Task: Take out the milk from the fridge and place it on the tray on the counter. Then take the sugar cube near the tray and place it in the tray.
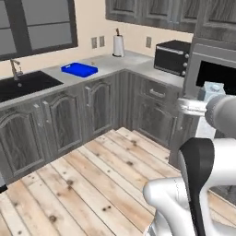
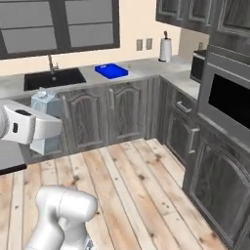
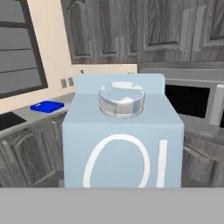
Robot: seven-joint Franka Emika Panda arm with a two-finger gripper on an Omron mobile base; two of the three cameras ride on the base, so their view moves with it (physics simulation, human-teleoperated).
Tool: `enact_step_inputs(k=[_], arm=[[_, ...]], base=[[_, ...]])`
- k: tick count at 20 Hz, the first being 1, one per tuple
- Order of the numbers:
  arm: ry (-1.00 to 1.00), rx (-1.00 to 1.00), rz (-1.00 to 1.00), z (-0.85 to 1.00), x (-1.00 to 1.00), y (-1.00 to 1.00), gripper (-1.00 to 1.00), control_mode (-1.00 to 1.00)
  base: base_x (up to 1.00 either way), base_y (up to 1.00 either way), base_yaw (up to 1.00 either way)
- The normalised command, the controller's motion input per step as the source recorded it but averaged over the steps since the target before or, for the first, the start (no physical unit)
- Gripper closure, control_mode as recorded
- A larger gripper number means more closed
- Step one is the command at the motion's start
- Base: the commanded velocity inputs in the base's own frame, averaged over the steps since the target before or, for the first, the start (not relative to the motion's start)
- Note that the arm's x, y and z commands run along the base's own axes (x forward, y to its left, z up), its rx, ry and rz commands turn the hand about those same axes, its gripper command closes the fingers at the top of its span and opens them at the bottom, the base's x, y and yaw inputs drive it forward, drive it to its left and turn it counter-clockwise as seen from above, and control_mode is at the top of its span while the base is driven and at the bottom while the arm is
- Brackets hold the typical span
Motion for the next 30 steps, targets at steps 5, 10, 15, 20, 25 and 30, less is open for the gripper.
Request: enact_step_inputs(k=[5, 10, 15, 20, 25, 30], arm=[[0.0, 0.0, 0.0, 0.0, 0.0, 0.0, 1.0, 1.0], [0.0, 0.0, 0.0, 0.0, 0.0, 0.0, 1.0, 1.0], [0.0, 0.0, 0.0, 0.0, 0.0, 0.0, 1.0, 1.0], [0.0, 0.0, 0.0, 0.0, 0.0, 0.0, 1.0, 1.0], [0.0, 0.0, 0.0, 0.0, 0.0, 0.0, 1.0, 1.0], [0.0, 0.0, 0.0, 0.0, 0.0, 0.0, 1.0, 1.0]], base=[[1.0, -0.09, 0.46], [1.0, -0.2, 0.34], [1.0, -0.38, 0.25], [1.0, -0.31, 0.24], [1.0, -0.39, 0.24], [1.0, -0.6, 0.31]])
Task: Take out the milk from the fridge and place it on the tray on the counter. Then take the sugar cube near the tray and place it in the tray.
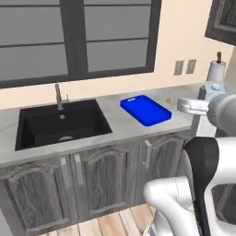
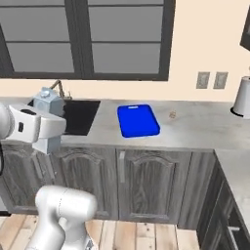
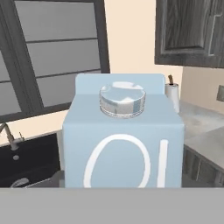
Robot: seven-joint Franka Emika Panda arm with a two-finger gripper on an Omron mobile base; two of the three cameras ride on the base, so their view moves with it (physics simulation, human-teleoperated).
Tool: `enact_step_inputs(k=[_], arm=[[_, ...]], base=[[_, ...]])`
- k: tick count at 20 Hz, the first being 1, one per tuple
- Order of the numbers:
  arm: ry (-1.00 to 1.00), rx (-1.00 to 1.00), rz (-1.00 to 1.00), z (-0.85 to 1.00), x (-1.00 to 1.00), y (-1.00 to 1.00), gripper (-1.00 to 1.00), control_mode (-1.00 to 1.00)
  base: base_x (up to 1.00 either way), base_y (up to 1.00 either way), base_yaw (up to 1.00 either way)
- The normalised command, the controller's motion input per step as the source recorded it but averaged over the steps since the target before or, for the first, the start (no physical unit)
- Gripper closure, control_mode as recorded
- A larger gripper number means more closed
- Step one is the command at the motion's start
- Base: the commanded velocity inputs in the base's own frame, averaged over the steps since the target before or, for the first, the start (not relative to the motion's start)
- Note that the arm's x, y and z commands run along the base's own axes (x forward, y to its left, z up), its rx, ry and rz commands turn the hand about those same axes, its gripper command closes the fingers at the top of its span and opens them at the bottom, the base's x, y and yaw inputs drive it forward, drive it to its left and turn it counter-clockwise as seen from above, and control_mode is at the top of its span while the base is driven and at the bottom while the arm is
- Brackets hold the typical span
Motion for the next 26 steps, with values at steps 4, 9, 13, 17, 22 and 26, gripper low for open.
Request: enact_step_inputs(k=[4, 9, 13, 17, 22, 26], arm=[[0.0, 0.0, 0.0, 0.0, 0.0, 0.0, 1.0, 1.0], [0.0, 0.0, 0.0, 0.0, 0.0, 0.0, 1.0, 1.0], [0.0, 0.0, 0.0, 0.0, 0.0, 0.0, 1.0, 1.0], [0.0, 0.0, 0.0, 0.0, 0.0, 0.0, 1.0, 1.0], [0.0, 0.0, 0.0, 0.0, 0.0, 0.0, 1.0, 1.0], [0.0, 0.0, 0.0, 0.0, 0.0, 0.0, 1.0, 1.0]], base=[[1.0, -0.63, 0.26], [0.98, -0.61, 0.23], [0.89, -0.31, 0.13], [1.0, 0.01, 0.12], [1.0, 0.0, 0.25], [0.97, 0.01, 0.02]])
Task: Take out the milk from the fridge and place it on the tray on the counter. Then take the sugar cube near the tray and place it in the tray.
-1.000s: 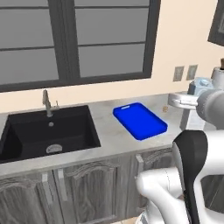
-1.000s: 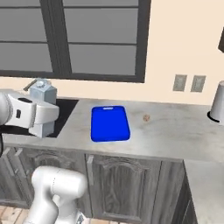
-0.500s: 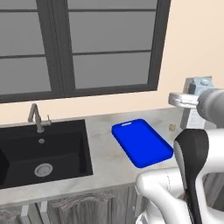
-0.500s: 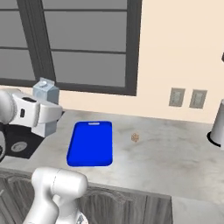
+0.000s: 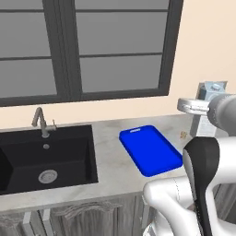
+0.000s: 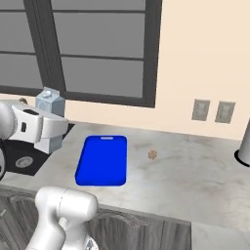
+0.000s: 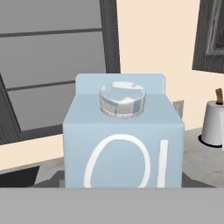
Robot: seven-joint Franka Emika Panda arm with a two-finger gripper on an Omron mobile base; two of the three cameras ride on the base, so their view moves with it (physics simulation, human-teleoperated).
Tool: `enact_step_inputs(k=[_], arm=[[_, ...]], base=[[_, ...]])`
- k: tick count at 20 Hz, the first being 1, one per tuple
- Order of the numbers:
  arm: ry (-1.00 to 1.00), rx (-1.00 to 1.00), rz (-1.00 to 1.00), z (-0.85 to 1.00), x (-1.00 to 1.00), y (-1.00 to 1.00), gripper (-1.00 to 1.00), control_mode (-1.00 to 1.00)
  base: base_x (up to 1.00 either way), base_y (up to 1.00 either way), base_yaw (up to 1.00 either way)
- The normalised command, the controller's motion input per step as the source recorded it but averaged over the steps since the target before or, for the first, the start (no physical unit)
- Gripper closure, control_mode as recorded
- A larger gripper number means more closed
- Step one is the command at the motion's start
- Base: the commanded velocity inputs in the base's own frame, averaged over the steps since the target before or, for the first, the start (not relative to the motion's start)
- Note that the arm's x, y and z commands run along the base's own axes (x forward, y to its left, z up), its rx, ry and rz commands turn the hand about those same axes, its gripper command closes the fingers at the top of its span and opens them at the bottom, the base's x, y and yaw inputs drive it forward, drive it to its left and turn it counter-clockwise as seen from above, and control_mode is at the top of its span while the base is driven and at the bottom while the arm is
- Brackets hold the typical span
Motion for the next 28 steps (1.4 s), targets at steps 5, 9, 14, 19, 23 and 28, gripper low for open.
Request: enact_step_inputs(k=[5, 9, 14, 19, 23, 28], arm=[[0.0, 0.0, 0.0, 0.0, 0.0, 0.0, 1.0, 1.0], [0.0, 0.0, 0.0, 0.0, 0.0, 0.0, 1.0, 1.0], [0.0, 0.0, 0.0, 0.0, 0.0, 0.0, 1.0, 1.0], [0.0, 0.0, 0.0, 0.0, 0.0, 0.0, 1.0, 1.0], [0.0, 0.0, 0.0, 0.0, 0.0, 0.0, 1.0, 1.0], [0.0, 0.0, 0.0, -0.29, 0.41, 0.21, 1.0, -1.0]], base=[[0.83, 0.04, -0.12], [0.65, 0.18, -0.33], [0.48, 0.16, -0.45], [0.53, 0.34, -0.34], [0.46, 0.23, -0.04], [0.25, 0.14, 0.0]])
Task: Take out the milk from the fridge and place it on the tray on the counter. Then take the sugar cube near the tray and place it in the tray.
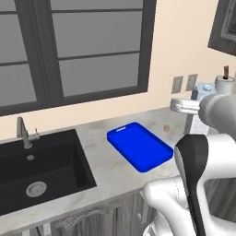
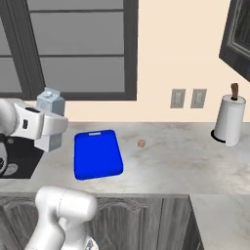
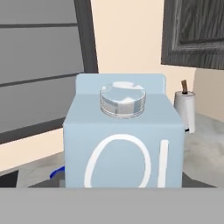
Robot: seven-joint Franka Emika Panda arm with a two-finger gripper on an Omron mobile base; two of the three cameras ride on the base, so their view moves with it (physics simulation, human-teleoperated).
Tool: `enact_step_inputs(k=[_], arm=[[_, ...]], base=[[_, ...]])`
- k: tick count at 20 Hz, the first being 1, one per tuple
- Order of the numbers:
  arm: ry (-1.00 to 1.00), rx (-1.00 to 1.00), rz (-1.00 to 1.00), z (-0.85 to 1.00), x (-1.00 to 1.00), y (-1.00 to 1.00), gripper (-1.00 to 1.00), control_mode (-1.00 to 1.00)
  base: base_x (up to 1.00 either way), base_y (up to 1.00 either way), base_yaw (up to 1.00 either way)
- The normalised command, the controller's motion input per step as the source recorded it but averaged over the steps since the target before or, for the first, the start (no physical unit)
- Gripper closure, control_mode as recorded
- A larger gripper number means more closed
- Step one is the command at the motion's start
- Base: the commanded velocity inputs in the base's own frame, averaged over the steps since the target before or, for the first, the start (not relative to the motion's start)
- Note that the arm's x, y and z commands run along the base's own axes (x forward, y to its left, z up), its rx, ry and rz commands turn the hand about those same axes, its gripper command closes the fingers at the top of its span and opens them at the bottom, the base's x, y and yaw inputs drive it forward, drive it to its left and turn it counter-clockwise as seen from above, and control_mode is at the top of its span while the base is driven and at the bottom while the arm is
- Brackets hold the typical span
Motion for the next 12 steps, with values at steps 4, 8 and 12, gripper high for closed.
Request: enact_step_inputs(k=[4, 8, 12], arm=[[-0.02, -0.05, 0.05, -0.55, 0.8, 0.24, 1.0, -1.0], [0.0, -0.06, 0.24, -0.5, 0.83, 0.06, 1.0, -1.0], [0.04, 0.0, 0.38, -0.43, 0.83, -0.08, 1.0, -1.0]], base=[[0.0, 0.0, 0.0], [0.0, 0.0, 0.0], [0.0, 0.0, 0.0]])
